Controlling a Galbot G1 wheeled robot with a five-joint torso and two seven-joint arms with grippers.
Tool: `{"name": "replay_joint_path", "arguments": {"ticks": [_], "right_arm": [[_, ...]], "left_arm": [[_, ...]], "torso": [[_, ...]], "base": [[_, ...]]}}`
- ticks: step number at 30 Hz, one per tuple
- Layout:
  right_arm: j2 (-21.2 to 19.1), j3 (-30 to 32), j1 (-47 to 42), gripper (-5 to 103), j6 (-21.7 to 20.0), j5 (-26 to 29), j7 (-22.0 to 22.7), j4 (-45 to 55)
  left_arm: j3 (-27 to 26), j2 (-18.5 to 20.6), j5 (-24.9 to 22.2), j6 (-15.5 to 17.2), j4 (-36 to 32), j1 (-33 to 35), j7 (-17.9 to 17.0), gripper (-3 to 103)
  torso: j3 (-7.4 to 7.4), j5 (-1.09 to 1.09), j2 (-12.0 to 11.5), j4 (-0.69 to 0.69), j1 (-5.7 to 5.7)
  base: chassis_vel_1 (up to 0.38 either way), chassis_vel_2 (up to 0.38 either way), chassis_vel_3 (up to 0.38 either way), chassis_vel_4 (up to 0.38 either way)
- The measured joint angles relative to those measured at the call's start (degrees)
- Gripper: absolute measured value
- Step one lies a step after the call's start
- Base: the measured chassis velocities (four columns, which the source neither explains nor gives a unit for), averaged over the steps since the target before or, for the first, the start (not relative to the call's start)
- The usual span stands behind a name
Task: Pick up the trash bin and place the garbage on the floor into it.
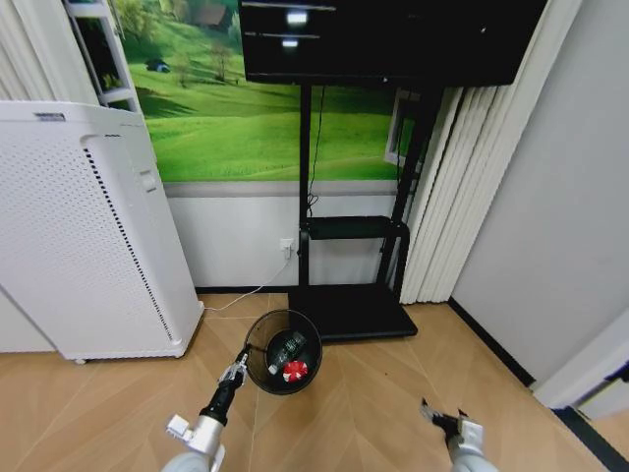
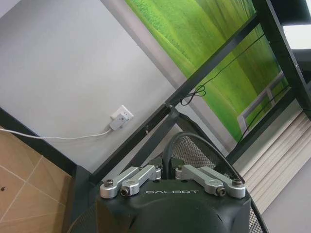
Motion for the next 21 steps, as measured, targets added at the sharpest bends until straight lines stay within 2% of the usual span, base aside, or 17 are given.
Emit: {"name": "replay_joint_path", "arguments": {"ticks": [6, 8, 15, 18, 21], "right_arm": [[0.3, -0.8, 2.9, 96, 0.9, 0.8, 1.2, -7.3], [0.4, -1.3, 4.8, 89, 1.9, 0.3, 1.1, -11.2], [0.5, -1.7, 8.4, 85, 2.9, -0.1, 0.0, -18.2], [0.7, -1.8, 9.7, 84, 3.1, 0.0, -0.2, -20.7], [0.9, -2.2, 11.2, 82, 3.5, -0.7, -0.4, -23.0]], "left_arm": [[0.5, 1.2, -0.1, 0.0, 1.0, -0.9, 0.2, 7], [0.7, 1.7, -0.2, 0.0, 0.8, -1.2, 0.1, 7], [1.0, 2.7, -0.1, 0.0, 0.9, -0.6, 0.1, 7], [1.0, 2.9, -0.1, 0.0, 1.0, -0.3, 0.1, 7], [0.8, 2.9, -0.1, 0.0, 0.6, 0.2, 0.1, 7]], "torso": [[0.00, 0.01, 0.0, -0.01, 0.00], [0.00, 0.00, 0.0, -0.01, 0.00], [0.00, 0.00, 0.0, 0.02, 0.00], [0.00, 0.00, 0.0, -0.03, 0.00], [0.00, 0.00, 0.0, 0.01, 0.00]], "base": [[0.000, 0.000, 0.000, 0.000], [0.000, 0.000, 0.000, 0.000], [0.000, 0.000, 0.000, 0.000], [0.000, 0.000, 0.000, 0.000], [0.000, 0.000, 0.000, 0.000]]}}
